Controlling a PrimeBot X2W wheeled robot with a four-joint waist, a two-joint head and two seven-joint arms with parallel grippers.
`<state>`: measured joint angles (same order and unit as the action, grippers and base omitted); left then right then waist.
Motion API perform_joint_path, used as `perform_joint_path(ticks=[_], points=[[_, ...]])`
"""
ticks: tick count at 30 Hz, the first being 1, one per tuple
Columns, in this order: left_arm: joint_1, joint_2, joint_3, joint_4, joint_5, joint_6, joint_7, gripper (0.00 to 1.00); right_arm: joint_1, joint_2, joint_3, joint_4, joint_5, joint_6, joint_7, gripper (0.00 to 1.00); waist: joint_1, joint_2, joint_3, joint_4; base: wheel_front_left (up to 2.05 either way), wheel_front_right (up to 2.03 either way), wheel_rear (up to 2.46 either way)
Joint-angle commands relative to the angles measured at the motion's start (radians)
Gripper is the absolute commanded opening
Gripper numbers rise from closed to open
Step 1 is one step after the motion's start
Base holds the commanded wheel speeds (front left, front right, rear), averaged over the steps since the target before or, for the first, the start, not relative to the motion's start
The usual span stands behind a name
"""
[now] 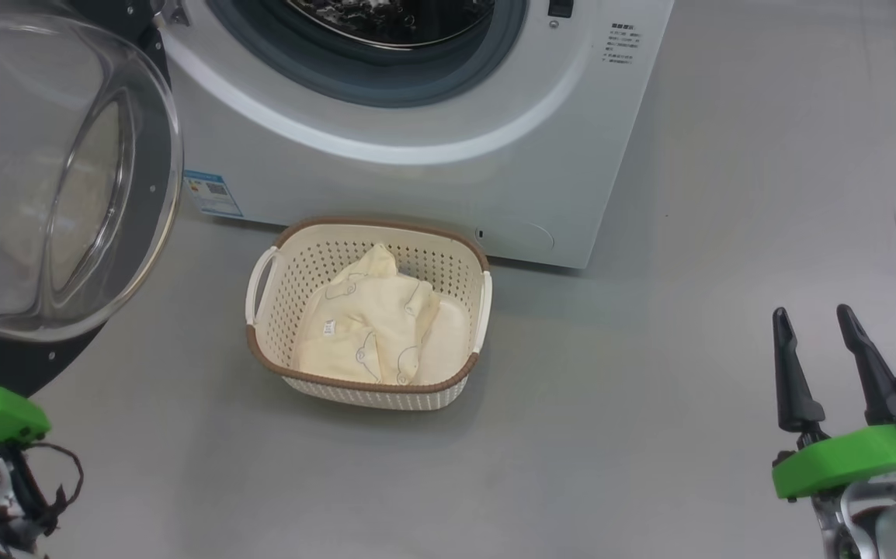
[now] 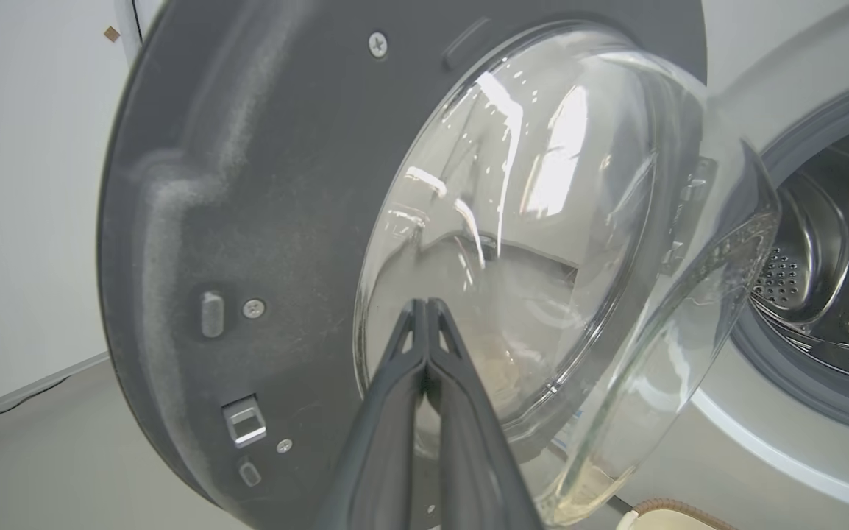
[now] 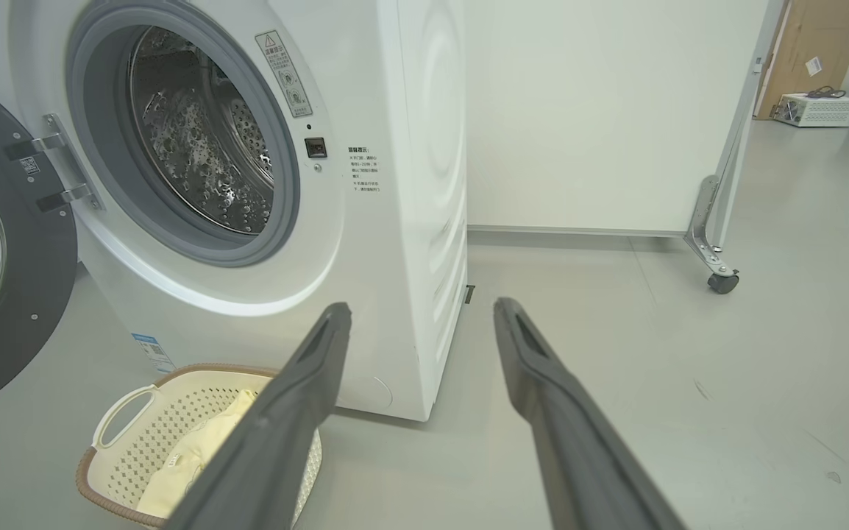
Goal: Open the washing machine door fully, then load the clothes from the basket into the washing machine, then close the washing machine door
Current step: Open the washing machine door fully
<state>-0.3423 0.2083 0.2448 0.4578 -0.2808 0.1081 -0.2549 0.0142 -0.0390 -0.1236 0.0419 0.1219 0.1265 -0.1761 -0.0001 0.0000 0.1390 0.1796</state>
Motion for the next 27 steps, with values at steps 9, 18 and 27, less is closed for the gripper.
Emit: perform_joint_path(ticks=[9, 18, 27], points=[[0.135, -0.065, -0.053, -0.202, 0.011, -0.123, -0.007, 0.04, -0.006, -0.011, 0.025, -0.022, -0.002, 0.004, -0.010, 1.00, 0.0001, 0.0000, -0.033, -0.019, 0.00, 0.00, 0.00], [0.209, -0.122, -0.190, -0.275, 0.040, -0.158, -0.001, 1.00, 0.000, -0.011, 0.038, -0.040, -0.012, 0.004, -0.002, 1.00, 0.0001, 0.0000, -0.055, -0.055, 0.00, 0.00, 0.00], [0.217, -0.134, -0.263, -0.254, 0.073, -0.153, -0.002, 1.00, -0.004, -0.011, 0.076, -0.048, -0.023, 0.004, 0.004, 1.00, 0.0001, 0.0000, -0.060, -0.137, 0.00, 0.00, 0.00]])
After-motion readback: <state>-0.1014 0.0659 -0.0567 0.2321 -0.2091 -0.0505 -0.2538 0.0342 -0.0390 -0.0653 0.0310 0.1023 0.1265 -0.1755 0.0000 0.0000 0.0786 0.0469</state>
